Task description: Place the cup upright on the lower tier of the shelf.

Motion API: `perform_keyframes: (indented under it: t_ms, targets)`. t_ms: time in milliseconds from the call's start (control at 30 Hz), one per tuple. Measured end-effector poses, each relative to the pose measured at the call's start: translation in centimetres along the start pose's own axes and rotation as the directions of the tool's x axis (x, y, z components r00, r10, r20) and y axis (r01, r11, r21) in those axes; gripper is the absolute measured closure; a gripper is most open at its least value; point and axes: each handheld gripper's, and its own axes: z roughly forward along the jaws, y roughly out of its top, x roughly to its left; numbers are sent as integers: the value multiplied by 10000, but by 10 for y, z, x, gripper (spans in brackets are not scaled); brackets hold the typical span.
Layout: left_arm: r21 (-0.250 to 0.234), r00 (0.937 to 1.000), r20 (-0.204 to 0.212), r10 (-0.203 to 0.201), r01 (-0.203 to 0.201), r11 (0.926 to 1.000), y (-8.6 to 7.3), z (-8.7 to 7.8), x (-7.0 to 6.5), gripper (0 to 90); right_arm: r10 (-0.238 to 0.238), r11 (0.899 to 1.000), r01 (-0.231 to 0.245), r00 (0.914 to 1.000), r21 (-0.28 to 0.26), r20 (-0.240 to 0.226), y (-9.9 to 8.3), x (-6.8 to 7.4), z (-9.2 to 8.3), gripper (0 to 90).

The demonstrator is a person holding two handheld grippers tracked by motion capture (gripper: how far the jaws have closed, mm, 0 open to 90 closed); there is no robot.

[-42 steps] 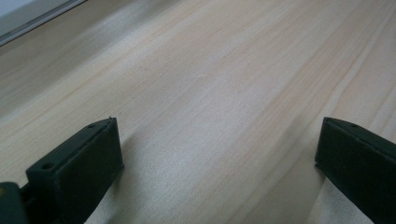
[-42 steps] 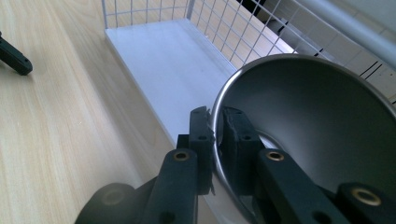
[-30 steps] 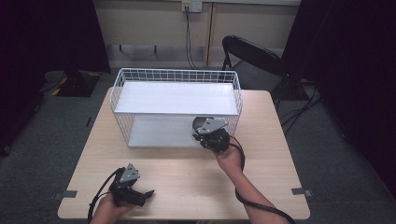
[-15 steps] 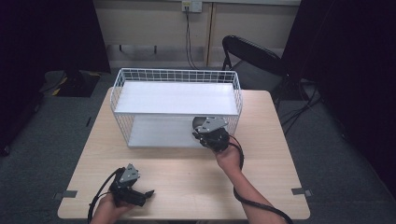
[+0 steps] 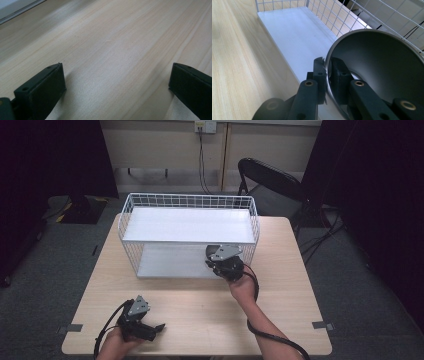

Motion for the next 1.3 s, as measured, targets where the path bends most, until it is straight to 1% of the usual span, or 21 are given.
perform_keyframes:
  t_ms: [167, 267, 567, 633, 833, 1000, 1067, 1167, 1300]
  targets:
    - [-3, 10000, 1, -2, 2, 10000, 0, 0, 0, 0, -115, 9999, 115, 9999, 7, 11, 1, 0, 1, 823]
    - [-3, 10000, 1, -1, 1, 10000, 0, 0, 0, 0, -73, 10000, 73, 10000, 27, 44, 0, 0, 2, 823]
    - [-2, 10000, 0, -2, 2, 10000, 0, 0, 0, 0, -182, 9998, 181, 9997, 85, 138, -4, 0, 3, 822]
    - [0, 10000, 2, 3, -3, 10000, 0, 0, 0, 0, -111, 9999, 110, 9999, 121, 122, -5, 0, 4, 822]
    - [-1, 10000, 2, 1, -1, 10000, 0, 0, 0, 0, -172, 9997, 170, 9998, 192, 136, -9, 1, 6, 820]
    - [1, 10000, 2, 4, -4, 10000, 0, 0, 0, 0, -13, 9999, 10, 9998, 172, 183, -11, 0, 6, 819]
    - [-3, 10000, 3, -5, 5, 10000, 0, 0, 0, 0, -83, 9998, 79, 9998, 161, 193, -11, 0, 6, 819]
    - [0, 10000, 2, 0, 0, 10000, 0, 0, 0, 0, -116, 9998, 112, 9996, 132, 258, -11, 1, 7, 814]
    - [1, 10000, 5, 1, -1, 10000, 0, 0, 0, 0, -183, 9998, 183, 9986, 6, 488, -10, 1, 6, 795]
